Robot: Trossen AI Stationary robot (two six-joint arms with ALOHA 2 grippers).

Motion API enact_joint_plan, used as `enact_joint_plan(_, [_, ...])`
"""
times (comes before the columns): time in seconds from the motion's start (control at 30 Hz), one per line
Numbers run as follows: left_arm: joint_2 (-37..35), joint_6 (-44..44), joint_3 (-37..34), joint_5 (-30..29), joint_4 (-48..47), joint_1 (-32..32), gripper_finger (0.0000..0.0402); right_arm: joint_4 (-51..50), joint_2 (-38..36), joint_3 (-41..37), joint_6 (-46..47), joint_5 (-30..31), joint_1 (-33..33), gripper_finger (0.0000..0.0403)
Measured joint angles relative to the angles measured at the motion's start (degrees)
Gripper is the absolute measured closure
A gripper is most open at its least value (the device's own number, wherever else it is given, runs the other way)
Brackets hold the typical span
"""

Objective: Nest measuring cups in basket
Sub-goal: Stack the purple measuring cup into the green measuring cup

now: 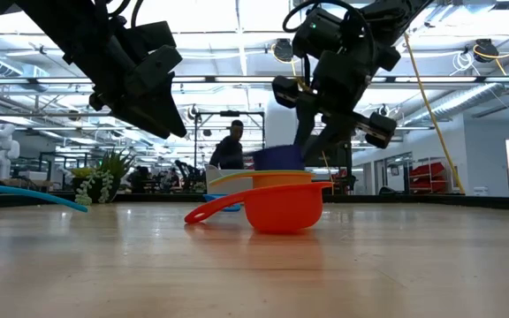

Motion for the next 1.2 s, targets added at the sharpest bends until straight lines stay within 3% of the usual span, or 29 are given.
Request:
enact_joint_plan(0.37, [0.0,0.4,0.0,-0.1,0.5,0.0,0.0179,-0.4,-0.2,0.0,0.4,1.3,-0.1,0.0307])
enact_joint_plan(0.67, [0.0,10.2,0.0,-1.2,10.9,0.9,0.0179,-5.5,-5.3,0.0,6.9,1.2,-0.1,0.0307])
enact_joint_plan(0.8, [0.1,11.8,0.0,-2.0,13.8,2.4,0.0178,-8.6,-7.3,0.0,14.6,1.2,0.3,0.0307])
enact_joint_plan(0.97, [2.8,12.1,0.0,0.3,15.4,3.8,0.0172,-10.5,-8.7,-0.5,34.6,1.0,1.3,0.0307])
enact_joint_plan(1.07, [5.7,13.1,0.0,4.1,17.5,4.9,0.0152,-10.8,-10.1,-2.2,44.0,1.0,2.3,0.0307])
enact_joint_plan(1.2, [9.7,14.5,0.0,6.6,21.7,6.6,0.0109,-10.1,-12.6,-5.6,48.6,1.0,4.3,0.0307])
